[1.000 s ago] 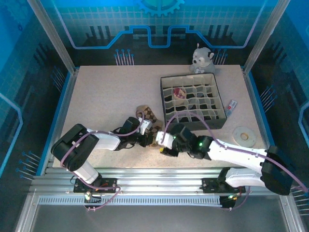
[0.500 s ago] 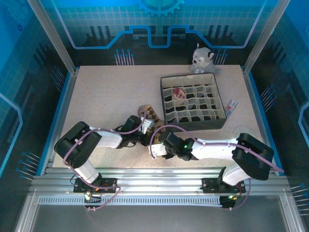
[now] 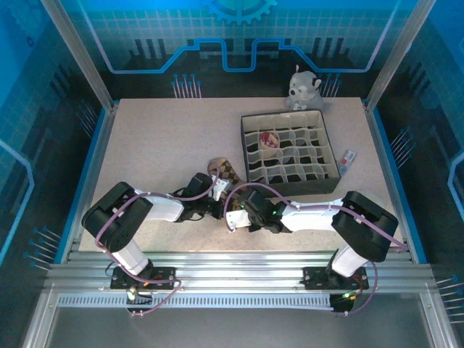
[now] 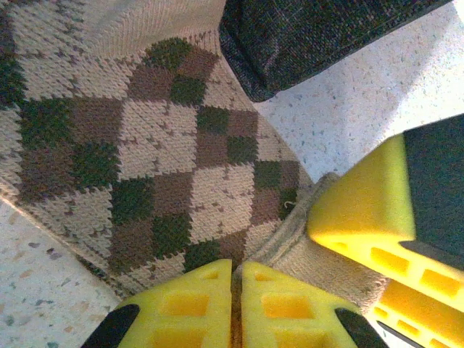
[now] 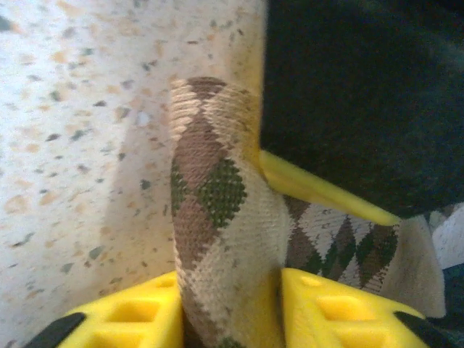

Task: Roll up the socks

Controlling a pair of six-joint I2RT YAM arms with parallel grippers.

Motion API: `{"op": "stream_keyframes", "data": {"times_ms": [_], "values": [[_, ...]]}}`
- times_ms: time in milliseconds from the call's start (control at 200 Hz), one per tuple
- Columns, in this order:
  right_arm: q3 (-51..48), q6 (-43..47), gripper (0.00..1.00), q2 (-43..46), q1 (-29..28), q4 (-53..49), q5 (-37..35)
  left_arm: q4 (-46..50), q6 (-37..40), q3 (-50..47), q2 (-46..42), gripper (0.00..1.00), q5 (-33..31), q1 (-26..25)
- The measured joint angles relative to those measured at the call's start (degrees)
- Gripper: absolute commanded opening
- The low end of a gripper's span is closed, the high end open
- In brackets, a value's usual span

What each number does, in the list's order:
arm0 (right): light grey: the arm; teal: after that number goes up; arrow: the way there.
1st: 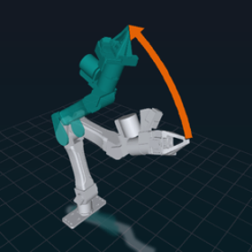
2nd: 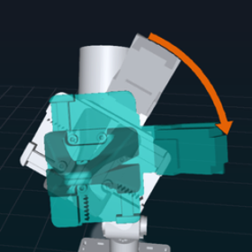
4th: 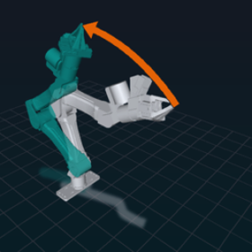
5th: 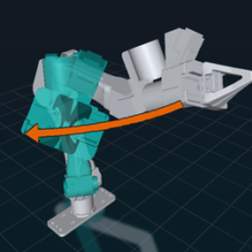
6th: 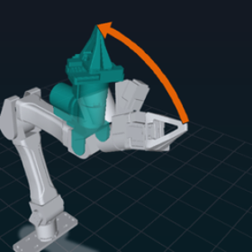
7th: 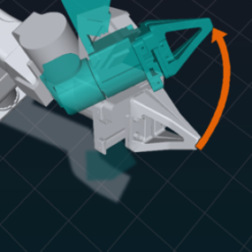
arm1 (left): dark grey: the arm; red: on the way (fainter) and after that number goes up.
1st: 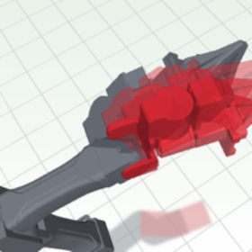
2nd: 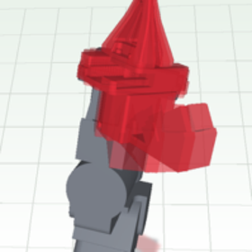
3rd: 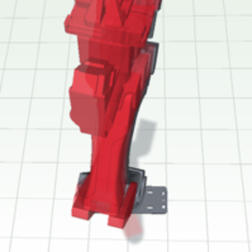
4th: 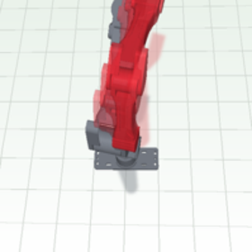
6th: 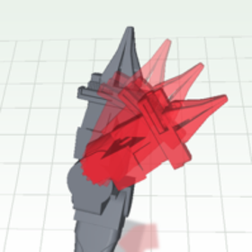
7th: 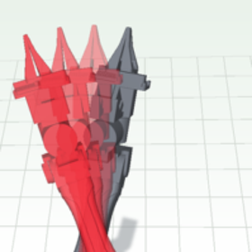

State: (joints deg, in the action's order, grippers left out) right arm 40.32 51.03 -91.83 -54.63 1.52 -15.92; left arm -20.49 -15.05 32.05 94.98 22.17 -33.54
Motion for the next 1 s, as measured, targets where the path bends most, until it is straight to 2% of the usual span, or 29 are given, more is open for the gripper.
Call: {"op": "stream_keyframes", "data": {"times_ms": [50,125,205,385,545,746,916,1001], "values": [[0.7,0.6,0.06,-0.3,0.2,-0.9,0.6,0.4,0.1,0.1,0.0,0.06,0.2,0.2],[2.3,-0.4,0.00,-0.3,0.3,-4.0,1.9,1.1,0.1,0.1,-0.5,0.06,0.2,0.3],[5.5,-2.3,0.00,-0.3,0.3,-9.2,3.8,1.9,0.1,-0.7,-1.7,0.07,0.2,0.3],[13.3,-8.3,0.00,-0.9,0.5,-21.2,11.0,-0.4,0.3,-7.0,-7.7,0.26,-0.1,0.0],[18.1,-13.2,0.00,-4.2,3.8,-31.3,20.3,-2.1,1.0,-11.5,-12.1,0.35,-2.0,0.0],[21.7,-17.4,0.00,-10.4,8.7,-39.1,29.7,-2.7,4.3,-16.6,-21.6,0.37,-5.3,0.0],[23.1,-19.4,0.00,-12.5,11.8,-42.8,36.5,-12.2,10.2,-24.9,-32.7,0.42,-5.2,-0.4],[24.1,-19.8,0.00,-13.7,13.5,-44.4,39.3,-13.4,13.2,-26.7,-35.7,0.43,-4.3,-1.5]]}}
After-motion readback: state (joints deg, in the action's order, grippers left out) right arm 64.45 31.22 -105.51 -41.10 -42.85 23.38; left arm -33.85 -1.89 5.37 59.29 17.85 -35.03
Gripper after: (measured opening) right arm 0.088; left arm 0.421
